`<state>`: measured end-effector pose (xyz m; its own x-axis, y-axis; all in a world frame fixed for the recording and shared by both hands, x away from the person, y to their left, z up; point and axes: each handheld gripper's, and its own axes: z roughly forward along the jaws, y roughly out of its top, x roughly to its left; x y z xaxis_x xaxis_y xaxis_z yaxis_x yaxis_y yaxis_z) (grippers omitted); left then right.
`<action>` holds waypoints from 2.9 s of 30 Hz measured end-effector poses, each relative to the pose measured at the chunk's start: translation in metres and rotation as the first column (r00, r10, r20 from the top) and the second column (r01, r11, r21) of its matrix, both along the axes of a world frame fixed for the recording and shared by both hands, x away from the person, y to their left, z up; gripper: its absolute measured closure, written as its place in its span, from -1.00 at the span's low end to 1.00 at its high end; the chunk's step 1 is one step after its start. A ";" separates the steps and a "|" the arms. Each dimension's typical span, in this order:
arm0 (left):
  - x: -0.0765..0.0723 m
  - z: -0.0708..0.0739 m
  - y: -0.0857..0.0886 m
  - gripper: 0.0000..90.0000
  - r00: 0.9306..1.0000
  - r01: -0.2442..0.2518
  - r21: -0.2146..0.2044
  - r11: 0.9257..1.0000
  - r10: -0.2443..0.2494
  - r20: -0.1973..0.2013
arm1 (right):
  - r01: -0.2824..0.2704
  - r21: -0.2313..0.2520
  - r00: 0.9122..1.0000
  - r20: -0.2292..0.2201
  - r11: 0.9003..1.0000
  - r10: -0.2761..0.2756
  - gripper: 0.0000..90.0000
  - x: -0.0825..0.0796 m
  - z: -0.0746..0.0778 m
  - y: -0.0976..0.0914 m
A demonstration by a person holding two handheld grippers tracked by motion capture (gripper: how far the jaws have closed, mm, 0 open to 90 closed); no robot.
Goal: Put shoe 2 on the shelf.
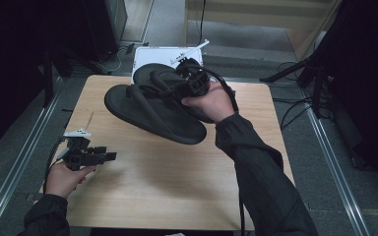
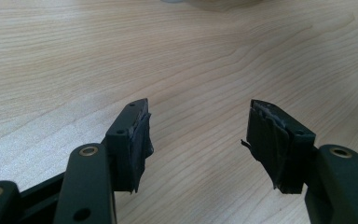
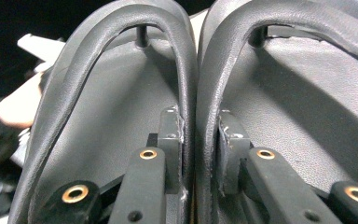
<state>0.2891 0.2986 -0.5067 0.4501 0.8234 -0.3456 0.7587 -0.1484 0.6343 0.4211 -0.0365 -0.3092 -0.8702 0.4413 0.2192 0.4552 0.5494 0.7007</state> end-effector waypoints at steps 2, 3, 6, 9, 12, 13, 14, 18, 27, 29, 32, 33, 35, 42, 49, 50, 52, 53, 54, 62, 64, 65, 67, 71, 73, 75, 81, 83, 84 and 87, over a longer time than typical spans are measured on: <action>0.000 0.000 0.000 -0.12 1.000 0.001 -0.003 1.000 -0.001 -0.001 | 0.048 -0.007 0.999 -0.004 0.999 -0.048 0.69 0.010 0.001 0.003; 0.000 0.000 -0.001 -0.12 1.000 0.001 -0.003 1.000 -0.001 0.000 | 0.087 -0.007 0.996 -0.011 0.996 -0.087 0.69 0.014 0.001 0.004; 0.000 0.000 -0.001 -0.11 1.000 0.005 -0.005 1.000 -0.005 0.000 | 0.182 -0.024 0.983 -0.026 0.983 -0.183 0.69 0.029 0.001 0.009; -0.001 0.000 -0.001 -0.12 1.000 0.007 -0.006 1.000 -0.007 0.000 | 0.239 -0.033 0.970 -0.027 0.970 -0.240 0.69 0.043 -0.001 0.013; 0.000 0.000 -0.002 -0.12 1.000 0.015 -0.011 1.000 -0.015 0.001 | 0.314 -0.049 0.949 -0.019 0.948 -0.315 0.69 0.057 -0.003 0.017; 0.000 0.000 -0.003 -0.12 1.000 0.012 -0.016 1.000 -0.012 0.003 | 0.346 -0.052 0.938 -0.017 0.937 -0.347 0.69 0.062 -0.003 0.018; 0.000 0.000 -0.003 -0.12 1.000 0.014 -0.016 1.000 -0.014 0.002 | 0.385 -0.055 0.922 -0.017 0.921 -0.386 0.69 0.066 -0.003 0.020; 0.000 0.000 -0.004 -0.11 1.000 0.022 -0.021 1.000 -0.022 0.001 | 0.502 -0.069 0.863 -0.019 0.862 -0.504 0.69 0.083 -0.005 0.028; 0.000 0.000 -0.006 -0.12 0.999 0.039 -0.033 0.999 -0.039 0.005 | 0.702 -0.055 0.711 -0.006 0.710 -0.703 0.67 0.102 -0.015 0.053; 0.000 0.000 -0.007 -0.12 0.999 0.046 -0.035 0.998 -0.046 0.004 | 0.726 -0.064 0.686 0.000 0.684 -0.728 0.67 0.105 -0.018 0.059; 0.000 0.000 -0.009 -0.12 0.998 0.056 -0.029 0.998 -0.056 0.005 | 0.760 -0.057 0.648 0.003 0.647 -0.761 0.67 0.107 -0.022 0.062; 0.001 0.000 -0.010 -0.12 0.998 0.058 -0.028 0.998 -0.058 0.002 | 0.769 -0.053 0.638 0.003 0.637 -0.770 0.67 0.108 -0.023 0.063; 0.001 0.000 -0.010 -0.12 0.998 0.064 -0.026 0.998 -0.064 0.003 | 0.788 -0.051 0.615 -0.003 0.614 -0.789 0.67 0.109 -0.025 0.064; 0.002 0.000 -0.011 -0.12 0.998 0.066 -0.029 0.997 -0.066 -0.002 | 0.824 -0.038 0.565 -0.024 0.565 -0.825 0.61 0.111 -0.026 0.069; 0.002 0.000 -0.011 -0.12 0.998 0.064 -0.029 0.998 -0.064 -0.003 | 0.831 -0.019 0.556 -0.030 0.557 -0.831 0.53 0.112 -0.027 0.071; 0.002 0.000 -0.011 -0.12 0.998 0.063 -0.029 0.998 -0.063 -0.004 | 0.831 -0.017 0.555 -0.032 0.556 -0.831 0.53 0.113 -0.027 0.071; 0.002 -0.001 -0.010 -0.12 0.998 0.062 -0.030 0.998 -0.062 -0.004 | 0.832 -0.015 0.554 -0.037 0.555 -0.832 0.51 0.113 -0.027 0.072; 0.003 -0.001 -0.011 -0.12 0.998 0.063 -0.029 0.998 -0.063 -0.004 | 0.831 -0.013 0.555 -0.038 0.556 -0.831 0.50 0.113 -0.027 0.072; 0.003 -0.001 -0.011 -0.12 0.998 0.064 -0.029 0.998 -0.064 -0.005 | 0.830 -0.009 0.557 -0.034 0.558 -0.830 0.49 0.113 -0.026 0.072; 0.002 -0.001 -0.010 -0.12 0.998 0.065 -0.034 0.997 -0.065 -0.005 | 0.825 -0.003 0.565 -0.044 0.565 -0.824 0.43 0.117 -0.026 0.074; 0.003 -0.001 -0.010 -0.12 0.998 0.066 -0.033 0.997 -0.066 -0.007 | 0.824 -0.004 0.566 -0.040 0.566 -0.824 0.42 0.118 -0.027 0.073; 0.003 -0.001 -0.009 -0.12 0.998 0.065 -0.033 0.997 -0.065 -0.008 | 0.823 -0.004 0.567 -0.040 0.568 -0.823 0.42 0.118 -0.027 0.073; 0.003 -0.001 -0.009 -0.12 0.998 0.062 -0.032 0.998 -0.062 -0.006 | 0.818 -0.005 0.575 -0.033 0.576 -0.817 0.40 0.118 -0.026 0.073; 0.003 -0.001 -0.009 -0.12 0.998 0.062 -0.032 0.998 -0.062 -0.007 | 0.805 -0.007 0.593 -0.024 0.594 -0.804 0.35 0.117 -0.026 0.072; 0.003 -0.001 -0.009 -0.12 0.998 0.063 -0.030 0.998 -0.063 -0.006 | 0.801 -0.012 0.598 -0.011 0.598 -0.801 0.36 0.117 -0.025 0.072; 0.003 -0.001 -0.010 -0.12 0.998 0.065 -0.032 0.997 -0.065 -0.007 | 0.802 -0.014 0.597 -0.003 0.597 -0.802 0.43 0.116 -0.025 0.072; 0.003 -0.001 -0.010 -0.12 0.998 0.060 -0.033 0.998 -0.061 -0.008 | 0.817 -0.015 0.577 0.004 0.577 -0.817 0.59 0.113 -0.026 0.071; 0.003 -0.001 -0.010 -0.12 0.998 0.061 -0.032 0.998 -0.061 -0.008 | 0.822 -0.018 0.569 0.004 0.569 -0.822 0.60 0.112 -0.025 0.071; 0.003 -0.001 -0.010 -0.12 0.998 0.061 -0.031 0.998 -0.061 -0.009 | 0.823 -0.016 0.568 0.003 0.568 -0.823 0.60 0.112 -0.025 0.070; 0.004 -0.001 -0.010 -0.12 0.998 0.065 -0.026 0.998 -0.065 -0.010 | 0.827 -0.026 0.562 0.011 0.561 -0.827 0.60 0.111 -0.025 0.070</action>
<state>0.2928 0.2886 -0.5078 0.4987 0.7832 -0.3712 0.7545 -0.1815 0.6307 0.5318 0.0340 -0.3337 -0.1205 0.9727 0.1985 0.7210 -0.0517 0.6910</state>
